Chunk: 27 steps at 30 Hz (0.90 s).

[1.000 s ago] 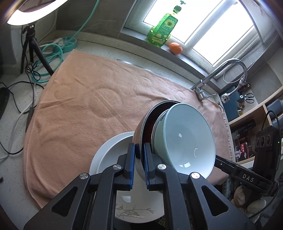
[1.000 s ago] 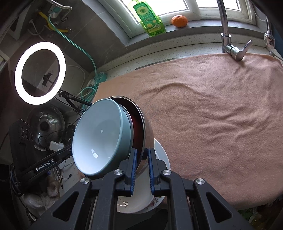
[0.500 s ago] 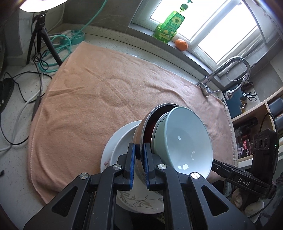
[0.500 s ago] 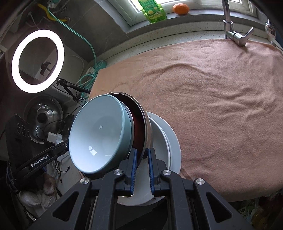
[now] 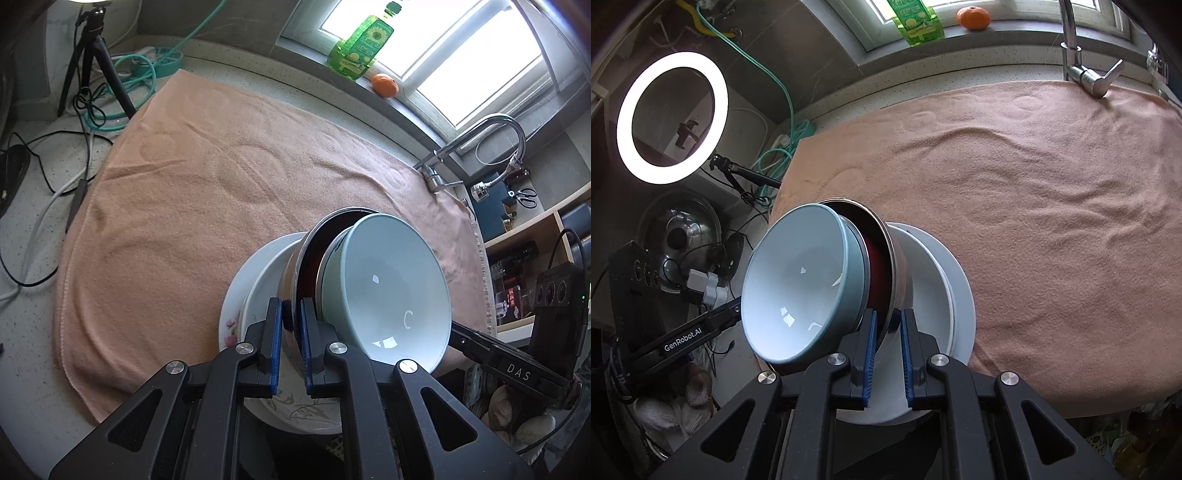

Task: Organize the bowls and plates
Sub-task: 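Lift the nested bowls with both tools and carry them over the plate stack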

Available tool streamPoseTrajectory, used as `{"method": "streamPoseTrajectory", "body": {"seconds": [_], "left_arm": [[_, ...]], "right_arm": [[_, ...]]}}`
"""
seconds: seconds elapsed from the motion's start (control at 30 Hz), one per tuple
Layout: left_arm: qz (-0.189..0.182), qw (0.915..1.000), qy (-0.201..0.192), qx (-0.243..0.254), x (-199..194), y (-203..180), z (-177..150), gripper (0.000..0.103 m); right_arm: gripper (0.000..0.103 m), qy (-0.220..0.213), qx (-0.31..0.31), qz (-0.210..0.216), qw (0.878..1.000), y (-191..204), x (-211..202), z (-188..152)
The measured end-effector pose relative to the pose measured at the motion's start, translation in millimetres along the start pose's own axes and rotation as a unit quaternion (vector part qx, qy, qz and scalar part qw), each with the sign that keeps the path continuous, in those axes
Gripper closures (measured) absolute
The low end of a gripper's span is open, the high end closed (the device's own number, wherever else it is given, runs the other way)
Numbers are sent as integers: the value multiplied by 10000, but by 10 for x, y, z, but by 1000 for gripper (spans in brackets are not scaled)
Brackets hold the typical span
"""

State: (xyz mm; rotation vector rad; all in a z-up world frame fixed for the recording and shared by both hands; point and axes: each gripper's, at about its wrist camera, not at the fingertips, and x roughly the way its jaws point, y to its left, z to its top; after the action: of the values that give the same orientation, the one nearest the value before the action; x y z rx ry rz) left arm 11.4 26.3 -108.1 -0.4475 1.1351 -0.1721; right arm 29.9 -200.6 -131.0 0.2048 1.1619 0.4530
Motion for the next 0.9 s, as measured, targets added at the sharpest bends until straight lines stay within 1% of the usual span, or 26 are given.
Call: {"method": "streamPoseTrajectory", "body": {"seconds": [0.23,0.4,0.47,0.53,0.63,0.9], "left_arm": [[-16,10000,10,94,-8,6,-18,94],[11,9999,23,153,-7,-5,-18,94],[28,9998,31,174,-5,-11,-19,94],[53,9998,36,180,-8,-9,-24,90],[34,9998,70,161,-15,14,-39,88],[-19,9998,52,176,-62,40,-46,87]], "right_arm": [[89,-135,-205,-85,9997,48,-12,-35],[89,-231,-363,-226,9988,105,-26,-64],[89,-241,-349,-225,9988,101,-30,-68],[89,-250,-298,-209,9990,86,-35,-73],[89,-286,-266,-183,9991,80,-50,-85],[89,-323,-190,-172,9991,103,-70,-124]]}}
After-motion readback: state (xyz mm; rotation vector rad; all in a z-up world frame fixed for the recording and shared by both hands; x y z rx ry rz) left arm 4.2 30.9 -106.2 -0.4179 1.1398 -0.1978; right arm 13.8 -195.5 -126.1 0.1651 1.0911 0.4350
